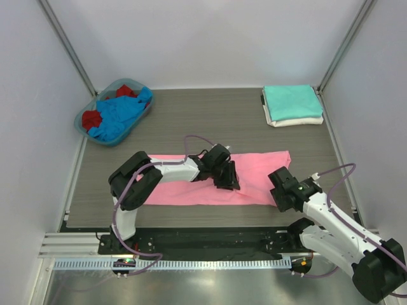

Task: Fold and stack the t-shirts
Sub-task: Fold the tshirt

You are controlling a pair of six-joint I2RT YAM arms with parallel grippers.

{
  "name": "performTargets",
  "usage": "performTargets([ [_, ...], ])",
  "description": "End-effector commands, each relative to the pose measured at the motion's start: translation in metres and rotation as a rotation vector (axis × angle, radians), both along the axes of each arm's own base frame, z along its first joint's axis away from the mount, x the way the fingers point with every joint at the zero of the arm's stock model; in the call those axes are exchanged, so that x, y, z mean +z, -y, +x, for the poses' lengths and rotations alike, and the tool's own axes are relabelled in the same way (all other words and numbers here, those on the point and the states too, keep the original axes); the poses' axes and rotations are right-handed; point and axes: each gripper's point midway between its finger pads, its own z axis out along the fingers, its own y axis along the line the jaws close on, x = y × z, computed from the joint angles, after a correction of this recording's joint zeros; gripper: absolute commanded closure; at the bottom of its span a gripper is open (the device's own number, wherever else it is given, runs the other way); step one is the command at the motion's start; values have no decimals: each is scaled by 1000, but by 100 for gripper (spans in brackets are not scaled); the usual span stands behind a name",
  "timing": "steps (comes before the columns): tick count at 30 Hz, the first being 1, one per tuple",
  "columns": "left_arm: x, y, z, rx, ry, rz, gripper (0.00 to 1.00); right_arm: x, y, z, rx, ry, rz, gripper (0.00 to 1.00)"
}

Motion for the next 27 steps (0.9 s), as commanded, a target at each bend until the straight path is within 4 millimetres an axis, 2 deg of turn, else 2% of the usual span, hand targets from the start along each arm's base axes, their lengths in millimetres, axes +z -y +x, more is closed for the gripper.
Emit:
performTargets([
  [1,15,19,8,-39,41,-59,63,-3,11,1,-102,43,-9,55],
  [6,13,22,9,-43,36,-60,64,-9,11,-1,-110,38,-6,55],
  [9,13,23,8,-45,30,-63,71,-10,13,1,-115,44,-14,55],
  [10,13,22,8,-44,28,-58,76,-9,13,1,-113,46,-20,54],
  [12,17,20,8,-42,32,-49,79,-5,16,6,-110,64,-40,54],
  [14,19,14,7,-46,29,-18,76,8,14,15,-70,98,-55,54],
  [15,28,12,10,-37,49,-16,73,12,15,19,-59,106,-69,54],
  [16,28,7,8,-35,44,7,67,25,12,28,-50,138,-69,54],
  [17,33,5,10,-35,55,8,66,31,13,31,-28,145,-83,54],
  [18,41,0,11,-34,66,19,65,39,12,36,-26,155,-93,54],
  [21,62,-8,14,-41,98,32,62,49,14,42,-8,157,-128,54],
  [23,67,-17,19,-29,111,47,62,58,14,50,6,175,-153,54],
  [24,73,-23,21,-24,124,53,62,63,11,60,19,192,-159,54],
  [26,74,-38,35,19,134,78,63,65,6,71,84,197,-188,55],
  [27,73,-47,40,33,126,94,62,72,-4,87,107,253,-170,56],
])
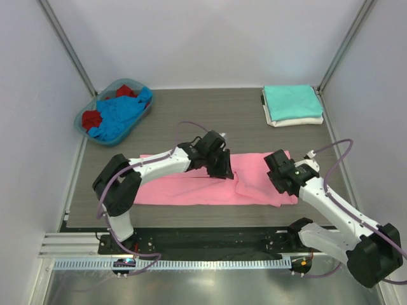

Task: Fold and stack the t-shirts
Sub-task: Fold the tshirt

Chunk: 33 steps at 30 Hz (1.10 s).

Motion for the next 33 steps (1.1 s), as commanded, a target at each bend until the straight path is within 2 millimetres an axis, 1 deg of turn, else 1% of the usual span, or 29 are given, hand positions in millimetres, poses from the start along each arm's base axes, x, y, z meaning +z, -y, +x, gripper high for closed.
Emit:
performTargets([
  [1,20,-31,28,63,46,37,63,19,-9,44,91,108,-74,56],
  [2,18,-45,42,106,37,44,63,19,-16,51,126,117,-68,57],
  [3,15,-53,47,124,23,51,64,24,-26,67,189,155,-76,57],
  [4,11,-68,58,160,14,58,64,16,-31,72,218,130,-87,57],
  [5,7,-76,64,180,11,68,64,13,-35,78,239,117,-93,58],
  [6,4,-83,69,191,9,81,64,19,-40,88,276,130,-111,59],
  [7,-3,-95,79,216,7,103,64,9,-42,91,296,91,-133,62],
  [8,-9,-103,84,232,5,129,64,6,-43,94,311,83,-144,63],
  [9,-14,-110,87,243,-6,149,64,7,-45,101,317,98,-151,64],
  [10,-18,-119,95,263,-9,164,64,1,-46,103,338,87,-164,66],
  [11,-28,-125,97,271,-28,186,64,-8,-46,105,348,68,-168,67],
  [14,-45,-143,108,311,-51,229,64,-20,-55,116,378,72,-146,69],
  [16,-53,-152,115,334,-50,257,64,-27,-55,117,393,64,-150,69],
  [17,-55,-153,119,336,-46,264,65,-29,-55,120,389,73,-148,69],
  [18,-62,-156,121,341,-55,280,64,-35,-54,120,390,61,-149,69],
  [19,-64,-158,124,347,-56,285,64,-39,-51,122,385,57,-141,69],
  [20,-68,-159,126,347,-61,295,65,-39,-51,126,385,70,-134,69],
  [21,-73,-158,130,350,-69,298,65,-48,-45,125,378,56,-133,69],
  [22,-75,-157,132,350,-82,296,65,-48,-45,132,381,79,-132,69],
  [23,-75,-154,137,356,-79,291,65,-53,-41,131,376,72,-129,69],
  [24,-81,-154,137,354,-92,299,65,-60,-38,133,372,60,-126,69],
  [26,-83,-154,141,359,-95,311,65,-68,-34,138,369,55,-111,69],
  [27,-84,-153,146,363,-92,318,65,-69,-32,140,367,56,-110,69],
  [28,-85,-156,148,369,-87,335,65,-75,-31,143,368,52,-109,69],
  [29,-87,-158,151,374,-85,346,65,-76,-31,147,376,56,-113,69],
  [30,-81,-156,160,381,-68,340,65,-77,-32,150,383,63,-114,69],
  [31,-88,-158,160,381,-83,360,65,-84,-32,154,389,54,-119,69],
  [32,-86,-158,165,382,-80,359,65,-80,-31,163,391,64,-118,69],
  [33,-83,-160,170,386,-80,359,65,-82,-30,167,393,57,-116,70],
])
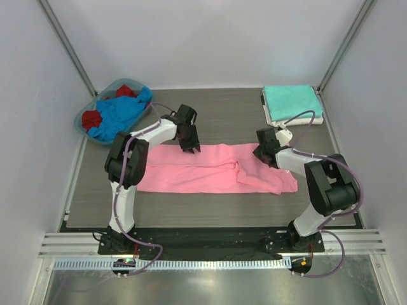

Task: Fold and stack the t-shirts
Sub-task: Fold the tshirt

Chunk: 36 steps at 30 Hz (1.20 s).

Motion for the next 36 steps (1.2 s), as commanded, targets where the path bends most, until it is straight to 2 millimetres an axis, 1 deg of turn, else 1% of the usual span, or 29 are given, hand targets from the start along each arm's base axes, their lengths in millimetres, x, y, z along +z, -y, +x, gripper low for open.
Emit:
performTargets([
  [1,-13,-24,15,12,-20,110,65,-21,0,11,43,-53,-10,71],
  [2,-7,-28,20,14,-6,124,65,-16,-1,18,45,-45,2,71],
  [3,1,-35,24,16,9,141,65,-13,-3,19,51,-48,7,72],
  [4,20,-39,26,-4,38,152,65,-11,-4,18,56,-54,12,71],
  [5,29,-49,29,0,63,186,64,-3,-7,17,62,-37,33,72],
  [6,37,-57,29,1,72,193,64,1,-8,15,61,-33,42,71],
  [7,42,-65,23,2,61,207,64,5,-10,13,61,-22,62,71],
  [8,51,-74,14,-3,67,210,65,14,-11,10,65,-3,80,71],
  [10,54,-96,6,33,61,214,66,24,-18,6,78,13,124,69],
  [11,48,-110,-13,47,33,223,68,25,-19,2,86,12,134,68],
  [12,48,-127,-15,88,30,224,70,36,-24,1,104,35,161,68],
  [13,45,-136,-19,107,31,223,71,40,-25,-2,111,36,168,67],
  [14,40,-154,-29,145,9,229,74,44,-26,-3,117,41,174,67],
  [15,37,-164,-31,167,1,244,77,54,-26,-4,123,58,182,67],
  [17,34,-185,-36,211,-24,262,83,61,-30,-8,140,64,202,67],
  [18,32,-192,-39,225,-31,270,83,64,-31,-10,145,67,207,66],
  [19,32,-199,-39,241,-25,291,85,70,-31,-13,153,76,213,66],
  [22,32,-220,-36,286,-24,340,87,79,-29,-18,167,88,208,66],
  [24,29,-227,-36,304,-35,345,87,80,-27,-23,168,89,198,66],
  [27,17,-224,-41,301,-70,331,88,84,-22,-29,157,90,186,65],
  [28,13,-225,-42,310,-73,332,89,83,-19,-32,152,82,182,65],
  [29,4,-226,-48,309,-96,347,89,86,-18,-33,151,85,181,65],
  [31,-3,-229,-51,319,-116,359,89,86,-13,-39,139,61,176,65],
  [33,-6,-228,-49,317,-131,360,88,91,-8,-42,124,63,179,63],
  [35,-5,-230,-48,318,-131,371,88,90,-2,-49,106,40,180,62],
  [36,-5,-234,-48,327,-123,391,88,93,0,-51,101,44,179,61],
])
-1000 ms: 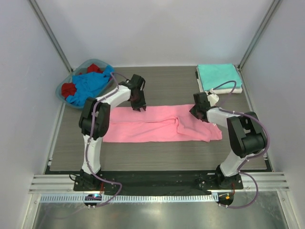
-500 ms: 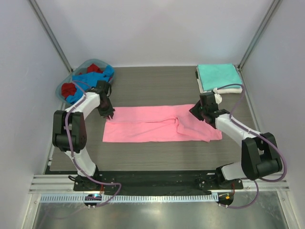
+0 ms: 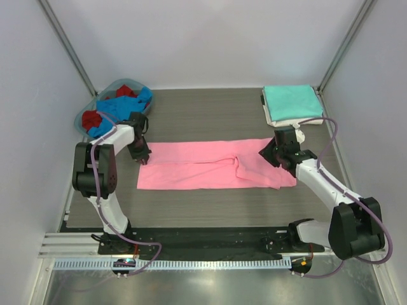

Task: Fold and stack the t-shirts
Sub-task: Fold the tshirt

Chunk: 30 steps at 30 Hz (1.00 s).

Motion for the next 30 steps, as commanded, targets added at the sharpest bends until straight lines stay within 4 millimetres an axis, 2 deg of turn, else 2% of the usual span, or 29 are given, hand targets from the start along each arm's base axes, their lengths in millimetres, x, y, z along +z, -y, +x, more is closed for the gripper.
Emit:
performTargets([
  [1,2,-12,6,22,22,57,88,14,13,-11,-28,-2,-3,61],
  [4,14,-18,11,27,33,90,88,11,21,-21,-54,-38,0,60],
  [5,21,-20,14,30,48,98,85,9,23,-24,-62,-54,0,59],
  [6,36,-21,18,22,85,101,83,8,26,-27,-82,-72,7,58],
  [7,47,-25,21,26,113,132,75,1,30,-37,-101,-120,3,57],
  [10,80,-8,30,-27,241,126,66,-16,54,-51,-202,-217,-11,55],
  [13,99,54,33,-166,330,-39,64,-24,71,-67,-261,-301,4,54],
  [14,108,97,20,-278,354,-136,62,-27,72,-73,-264,-310,2,54],
  [16,121,140,14,-376,424,-210,59,-30,74,-81,-278,-318,-1,53],
  [17,123,162,4,-412,431,-276,57,-37,75,-89,-284,-335,-5,53],
  [18,128,199,-14,-496,424,-392,56,-36,76,-92,-293,-317,-7,53],
  [19,136,221,-13,-525,471,-463,56,-37,76,-94,-298,-315,-3,53],
  [21,141,264,-28,-592,486,-614,56,-40,73,-99,-305,-310,21,52],
  [24,129,294,-40,-642,474,-670,56,-41,70,-99,-299,-281,38,52],
  [30,106,336,-58,-699,453,-796,53,-52,74,-104,-317,-298,20,52],
])
